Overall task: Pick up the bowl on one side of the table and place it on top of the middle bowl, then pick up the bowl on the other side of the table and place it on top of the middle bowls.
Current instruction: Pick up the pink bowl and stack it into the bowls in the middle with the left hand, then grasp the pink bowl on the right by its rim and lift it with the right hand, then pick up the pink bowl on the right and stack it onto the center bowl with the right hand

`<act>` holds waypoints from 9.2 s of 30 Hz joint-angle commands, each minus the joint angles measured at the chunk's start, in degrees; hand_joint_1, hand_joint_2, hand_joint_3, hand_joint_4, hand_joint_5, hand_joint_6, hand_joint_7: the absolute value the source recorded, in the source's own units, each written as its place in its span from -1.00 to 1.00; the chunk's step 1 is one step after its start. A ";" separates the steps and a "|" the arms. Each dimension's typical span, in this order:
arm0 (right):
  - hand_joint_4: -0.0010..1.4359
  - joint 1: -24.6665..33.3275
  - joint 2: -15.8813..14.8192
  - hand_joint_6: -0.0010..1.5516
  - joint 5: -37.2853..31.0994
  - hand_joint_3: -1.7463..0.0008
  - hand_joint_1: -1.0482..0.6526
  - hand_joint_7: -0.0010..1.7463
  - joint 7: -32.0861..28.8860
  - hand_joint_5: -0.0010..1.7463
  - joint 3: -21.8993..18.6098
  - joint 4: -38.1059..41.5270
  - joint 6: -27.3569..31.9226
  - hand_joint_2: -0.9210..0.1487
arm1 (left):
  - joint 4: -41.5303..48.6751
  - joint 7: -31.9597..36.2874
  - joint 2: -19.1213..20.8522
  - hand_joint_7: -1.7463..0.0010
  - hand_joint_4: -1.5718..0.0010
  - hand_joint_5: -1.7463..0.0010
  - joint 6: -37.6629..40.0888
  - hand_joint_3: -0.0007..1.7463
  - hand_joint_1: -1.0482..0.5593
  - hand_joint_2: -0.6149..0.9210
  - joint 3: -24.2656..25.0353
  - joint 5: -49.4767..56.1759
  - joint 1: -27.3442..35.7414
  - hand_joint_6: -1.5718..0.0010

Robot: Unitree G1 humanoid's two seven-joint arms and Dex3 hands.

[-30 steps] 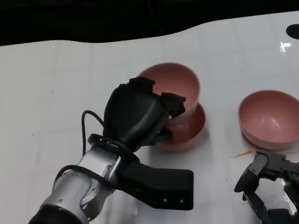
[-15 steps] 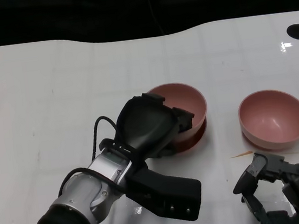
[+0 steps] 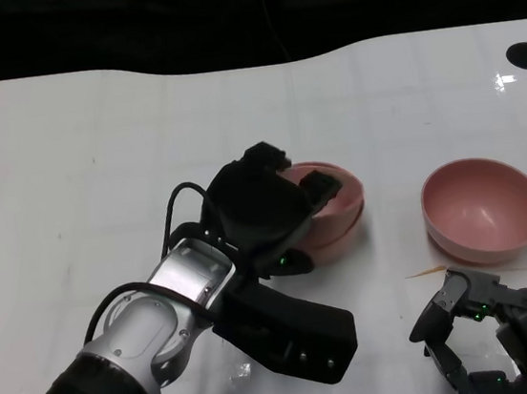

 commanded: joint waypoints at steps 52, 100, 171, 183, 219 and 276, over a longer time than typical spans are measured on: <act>-0.01 -0.01 -0.41 -0.05 0.07 -0.39 0.16 0.50 -0.87 0.74 -0.54 -0.05 -0.49 -0.01 | -2.99 16.17 4.61 0.89 0.67 0.55 -22.22 -0.59 -0.30 1.00 15.09 -19.96 17.25 0.60; -0.10 -0.01 -1.85 -0.13 -2.94 -0.15 0.13 0.28 -3.66 0.62 -3.16 -2.28 -2.17 -0.28 | -0.42 -19.87 -5.29 -0.85 -0.11 -1.00 -38.90 0.53 0.24 0.37 38.96 -72.15 37.35 0.04; 0.27 -28.54 -15.92 0.25 -48.61 0.96 0.07 0.18 -33.20 0.98 16.11 16.00 41.14 -0.99 | -1.90 -23.71 -7.61 -0.85 -0.06 -1.00 -37.21 0.45 0.19 0.43 42.14 -70.70 38.13 0.07; 0.30 -29.16 -17.29 0.04 -47.35 0.93 0.12 0.71 -35.61 1.00 16.51 9.84 40.26 -0.73 | -2.71 -24.04 -7.79 -0.83 -0.05 -1.00 -36.37 0.42 0.19 0.44 42.17 -70.91 38.62 0.07; 0.35 -39.23 -6.43 0.13 -41.13 -0.45 0.11 0.58 -30.14 1.00 20.83 9.47 29.27 0.21 | -1.91 -25.09 -8.30 -0.83 -0.05 -1.00 -37.63 0.36 0.20 0.48 42.30 -70.42 38.64 0.09; -0.72 -25.85 -13.78 -0.71 -43.18 0.62 -0.65 -0.94 -18.24 -0.93 22.18 -2.28 33.31 -1.00 | -1.29 -25.11 -8.28 -0.82 -0.03 -1.00 -38.75 0.39 0.21 0.46 41.48 -70.11 38.50 0.09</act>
